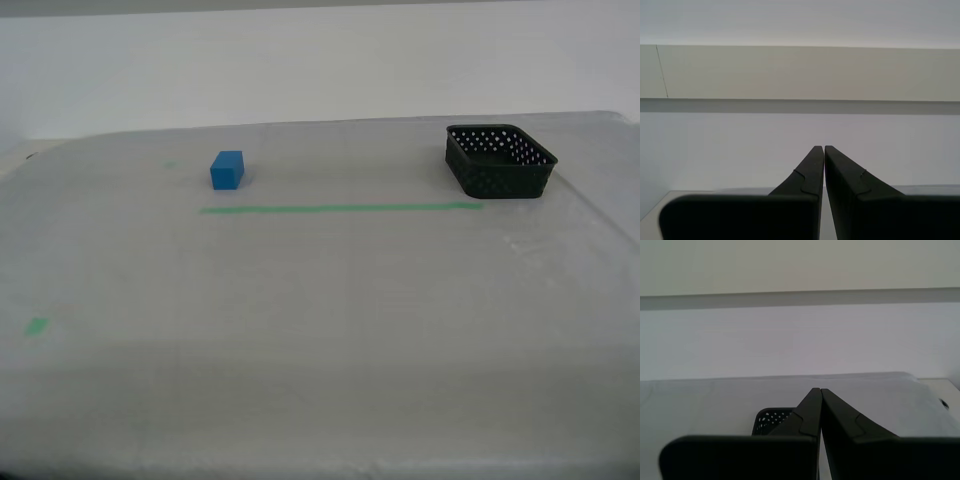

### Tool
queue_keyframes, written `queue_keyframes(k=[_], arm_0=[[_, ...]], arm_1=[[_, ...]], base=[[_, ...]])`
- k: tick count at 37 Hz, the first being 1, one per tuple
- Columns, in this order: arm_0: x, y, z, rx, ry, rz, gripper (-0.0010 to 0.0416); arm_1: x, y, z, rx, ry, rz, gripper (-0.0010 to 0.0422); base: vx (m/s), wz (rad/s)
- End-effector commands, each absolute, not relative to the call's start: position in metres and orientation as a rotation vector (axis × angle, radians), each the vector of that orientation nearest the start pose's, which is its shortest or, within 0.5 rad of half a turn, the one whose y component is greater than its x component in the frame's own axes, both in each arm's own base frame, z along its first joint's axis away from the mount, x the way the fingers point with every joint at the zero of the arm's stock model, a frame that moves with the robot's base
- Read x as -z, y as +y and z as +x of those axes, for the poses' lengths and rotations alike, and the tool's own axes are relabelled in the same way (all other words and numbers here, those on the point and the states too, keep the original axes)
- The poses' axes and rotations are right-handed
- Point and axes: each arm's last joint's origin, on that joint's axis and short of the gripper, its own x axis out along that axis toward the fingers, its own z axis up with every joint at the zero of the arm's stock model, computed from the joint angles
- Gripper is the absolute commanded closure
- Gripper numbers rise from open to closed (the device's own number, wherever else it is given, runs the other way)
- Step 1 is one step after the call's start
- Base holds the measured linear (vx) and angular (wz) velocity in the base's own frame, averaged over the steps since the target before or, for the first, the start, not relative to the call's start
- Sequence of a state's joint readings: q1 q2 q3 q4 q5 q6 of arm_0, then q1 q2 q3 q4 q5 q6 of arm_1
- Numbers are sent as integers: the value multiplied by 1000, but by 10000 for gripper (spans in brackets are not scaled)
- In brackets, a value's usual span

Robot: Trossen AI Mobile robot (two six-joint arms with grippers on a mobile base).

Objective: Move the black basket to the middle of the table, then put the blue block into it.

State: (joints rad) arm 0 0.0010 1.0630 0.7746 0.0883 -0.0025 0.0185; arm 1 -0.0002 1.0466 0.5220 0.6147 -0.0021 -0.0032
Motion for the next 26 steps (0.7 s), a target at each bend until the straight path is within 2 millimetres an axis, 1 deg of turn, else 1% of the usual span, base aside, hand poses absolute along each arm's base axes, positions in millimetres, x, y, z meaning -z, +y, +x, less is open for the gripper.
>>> queue_keyframes(k=[1, 7, 15, 26], arm_0=[[-310, 0, 241, -2, 240, 19, 407], [-321, 0, 245, -1, 320, 20, 407], [-334, 0, 256, -4, 441, 28, 407], [-342, 0, 273, -2, 597, 30, 407]], arm_1=[[-271, 0, 226, -3, -95, 0, 412], [-271, 0, 226, -2, -95, 0, 412], [-271, 0, 226, -3, -95, 0, 412], [-271, 0, 226, -3, -95, 0, 412]], base=[[0, 0], [0, 0], [0, 0], [0, 0]])
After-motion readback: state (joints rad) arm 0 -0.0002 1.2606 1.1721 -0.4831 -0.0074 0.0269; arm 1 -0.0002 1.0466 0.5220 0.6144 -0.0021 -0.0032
